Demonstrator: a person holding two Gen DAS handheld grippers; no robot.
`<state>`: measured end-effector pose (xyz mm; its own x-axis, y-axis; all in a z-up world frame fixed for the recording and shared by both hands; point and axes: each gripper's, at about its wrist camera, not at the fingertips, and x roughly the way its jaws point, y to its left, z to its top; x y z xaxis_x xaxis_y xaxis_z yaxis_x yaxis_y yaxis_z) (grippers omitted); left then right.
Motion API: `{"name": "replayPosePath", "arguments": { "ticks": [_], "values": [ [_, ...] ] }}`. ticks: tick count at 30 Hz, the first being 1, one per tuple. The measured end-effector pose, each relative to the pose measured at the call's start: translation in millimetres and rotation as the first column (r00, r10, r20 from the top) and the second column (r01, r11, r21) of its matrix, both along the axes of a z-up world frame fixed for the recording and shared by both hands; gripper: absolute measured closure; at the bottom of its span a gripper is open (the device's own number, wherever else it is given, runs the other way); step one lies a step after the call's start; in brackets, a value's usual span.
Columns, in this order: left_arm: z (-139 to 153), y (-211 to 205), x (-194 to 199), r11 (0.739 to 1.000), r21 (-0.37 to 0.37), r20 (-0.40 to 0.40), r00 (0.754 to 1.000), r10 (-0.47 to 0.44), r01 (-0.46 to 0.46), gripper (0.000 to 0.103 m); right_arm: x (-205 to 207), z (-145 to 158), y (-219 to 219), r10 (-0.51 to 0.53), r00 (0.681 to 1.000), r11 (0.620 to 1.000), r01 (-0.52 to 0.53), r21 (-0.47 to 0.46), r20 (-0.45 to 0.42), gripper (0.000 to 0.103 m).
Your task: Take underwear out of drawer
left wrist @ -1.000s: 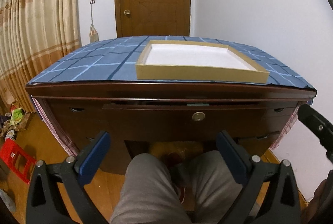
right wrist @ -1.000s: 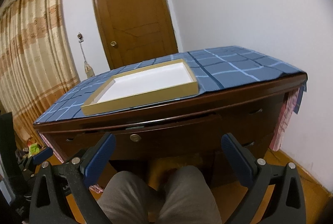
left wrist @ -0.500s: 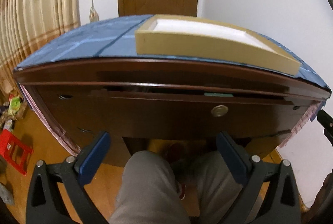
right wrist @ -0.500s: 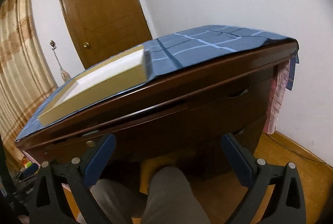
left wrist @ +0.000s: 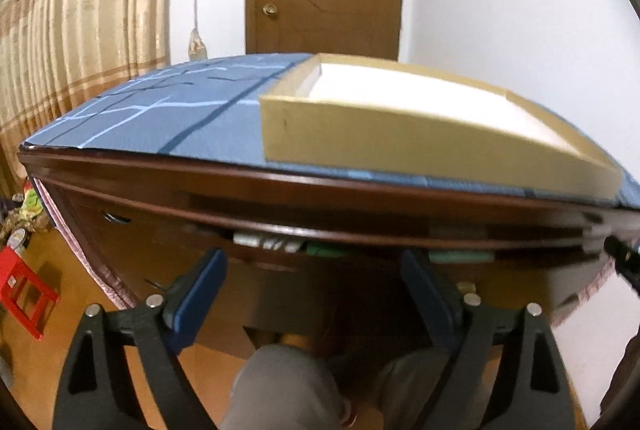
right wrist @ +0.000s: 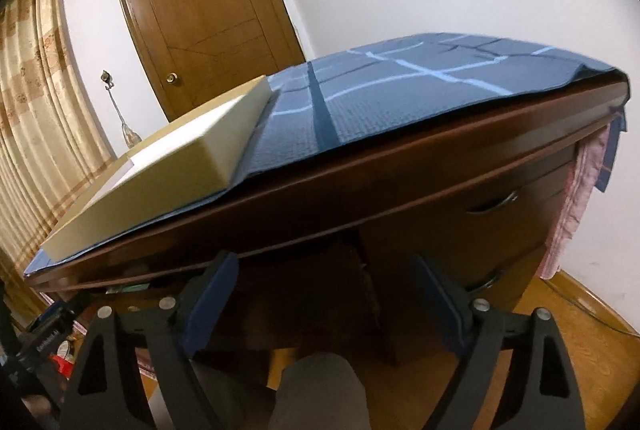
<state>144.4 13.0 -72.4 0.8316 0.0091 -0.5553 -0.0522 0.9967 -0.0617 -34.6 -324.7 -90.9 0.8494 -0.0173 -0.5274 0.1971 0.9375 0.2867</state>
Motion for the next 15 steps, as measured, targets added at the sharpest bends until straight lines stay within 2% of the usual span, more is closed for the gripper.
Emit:
{"name": "replayPosePath", "arguments": {
  "ticks": [2,6,15],
  "values": [
    [0,2,4,1.000,-0.013,0.009,1.000,0.006,-0.006,0.022,8,-2,-1,0.013,1.000,1.000,-0.013,0.007,0.002,0.016],
    [-3,-1,14,1.000,-0.013,-0.019,1.000,0.006,-0.006,0.021,21,-5,-4,0.046,0.999,0.999,-0.046,0.014,-0.003,0.022],
    [-11,-6,25,1.000,0.017,-0.046,0.999,0.005,-0.004,0.020,40,-15,-8,0.166,0.986,0.984,-0.165,0.064,-0.011,0.023]
  ]
}}
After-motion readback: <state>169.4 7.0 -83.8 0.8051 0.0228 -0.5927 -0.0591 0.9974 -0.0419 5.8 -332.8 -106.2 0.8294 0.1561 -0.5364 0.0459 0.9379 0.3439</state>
